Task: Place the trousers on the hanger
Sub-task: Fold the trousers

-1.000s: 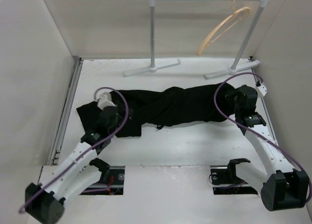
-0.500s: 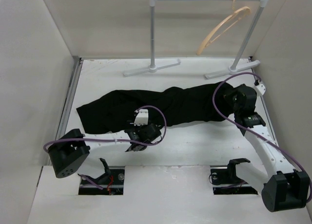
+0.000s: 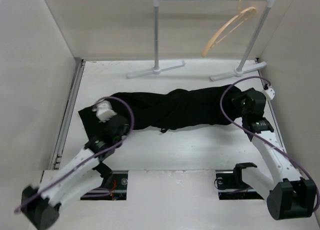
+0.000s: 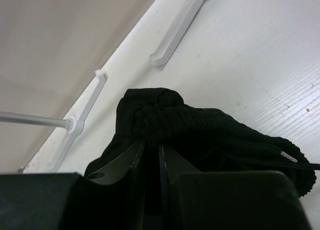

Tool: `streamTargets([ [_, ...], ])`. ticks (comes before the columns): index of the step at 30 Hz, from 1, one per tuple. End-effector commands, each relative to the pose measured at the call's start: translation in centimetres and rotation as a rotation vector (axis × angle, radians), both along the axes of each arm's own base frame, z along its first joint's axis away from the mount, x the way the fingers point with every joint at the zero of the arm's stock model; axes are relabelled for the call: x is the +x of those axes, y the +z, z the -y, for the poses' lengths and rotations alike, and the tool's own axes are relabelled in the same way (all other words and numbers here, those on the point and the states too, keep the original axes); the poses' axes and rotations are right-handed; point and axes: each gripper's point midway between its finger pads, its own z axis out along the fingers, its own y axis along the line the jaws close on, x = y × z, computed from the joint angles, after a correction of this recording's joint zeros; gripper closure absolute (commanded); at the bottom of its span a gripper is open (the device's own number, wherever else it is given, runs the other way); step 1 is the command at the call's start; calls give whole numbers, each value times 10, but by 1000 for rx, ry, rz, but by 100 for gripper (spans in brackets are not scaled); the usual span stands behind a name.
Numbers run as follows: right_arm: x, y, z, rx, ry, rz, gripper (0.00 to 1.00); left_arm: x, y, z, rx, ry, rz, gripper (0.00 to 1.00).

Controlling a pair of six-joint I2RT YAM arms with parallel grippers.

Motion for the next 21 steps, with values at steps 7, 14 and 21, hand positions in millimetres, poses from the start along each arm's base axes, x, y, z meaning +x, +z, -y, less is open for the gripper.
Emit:
streamTargets([
  [7,-20,43,10,4,-25,140,87,-48,94,-143,-235,510,250,98],
  [14,-59,-2,30,25,-114,59,91,-120,85,-209,-156,963,205,89],
  [21,-79,-34,30,123,-156,-8,91,-107,189,-213,-174,932,483,56],
])
